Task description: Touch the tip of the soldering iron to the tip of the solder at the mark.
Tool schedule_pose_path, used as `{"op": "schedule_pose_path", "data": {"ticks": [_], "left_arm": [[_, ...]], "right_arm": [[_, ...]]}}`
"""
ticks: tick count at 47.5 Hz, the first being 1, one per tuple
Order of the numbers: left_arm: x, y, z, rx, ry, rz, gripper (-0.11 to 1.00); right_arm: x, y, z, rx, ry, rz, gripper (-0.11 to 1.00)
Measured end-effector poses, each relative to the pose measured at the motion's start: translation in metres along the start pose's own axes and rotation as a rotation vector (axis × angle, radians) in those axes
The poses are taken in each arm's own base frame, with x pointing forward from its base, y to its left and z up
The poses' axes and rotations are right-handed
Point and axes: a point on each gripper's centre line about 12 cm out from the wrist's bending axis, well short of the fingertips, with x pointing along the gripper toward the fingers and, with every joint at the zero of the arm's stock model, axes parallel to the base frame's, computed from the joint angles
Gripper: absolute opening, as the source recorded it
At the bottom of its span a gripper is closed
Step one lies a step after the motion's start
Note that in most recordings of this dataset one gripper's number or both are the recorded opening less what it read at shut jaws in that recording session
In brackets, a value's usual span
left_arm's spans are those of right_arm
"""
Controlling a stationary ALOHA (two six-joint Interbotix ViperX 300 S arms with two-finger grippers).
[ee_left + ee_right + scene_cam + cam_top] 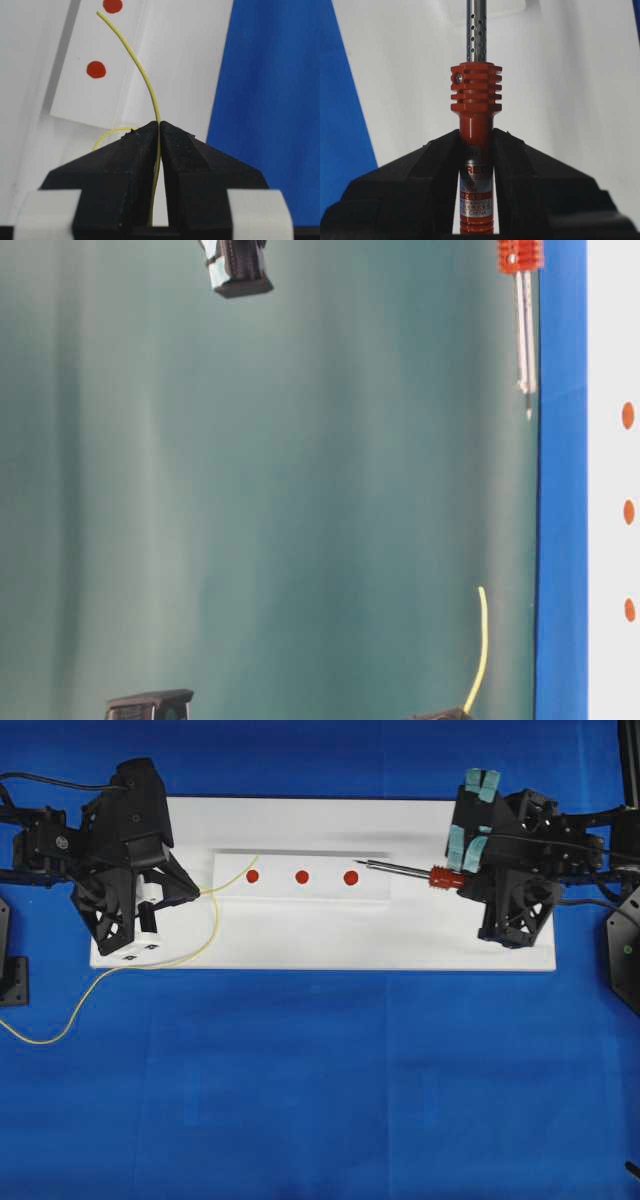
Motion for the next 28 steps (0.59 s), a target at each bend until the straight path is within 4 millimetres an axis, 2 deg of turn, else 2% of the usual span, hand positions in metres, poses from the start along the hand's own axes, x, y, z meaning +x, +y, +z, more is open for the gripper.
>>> {"op": "schedule_pose_path", "data": {"ticks": [7,16,28], "left_arm": [[0.007,0.0,0.002,-0.017,0.012,0.002,0.02],[0.02,-0.004,0.017,-0.02,0.016,-0.002,0.02],[0.068,-0.017,0.039,0.004,0.04,-0.016,0.02]], "right_arm": [[0.0,-0.002,-0.005,-0.002,0.034,-0.015,0.06],[0.0,-0.002,-0.005,-0.004,0.033,-0.017,0.06],[0.001,-0.002,-0.004,-0.007,0.024,-0.016,0.06]]}}
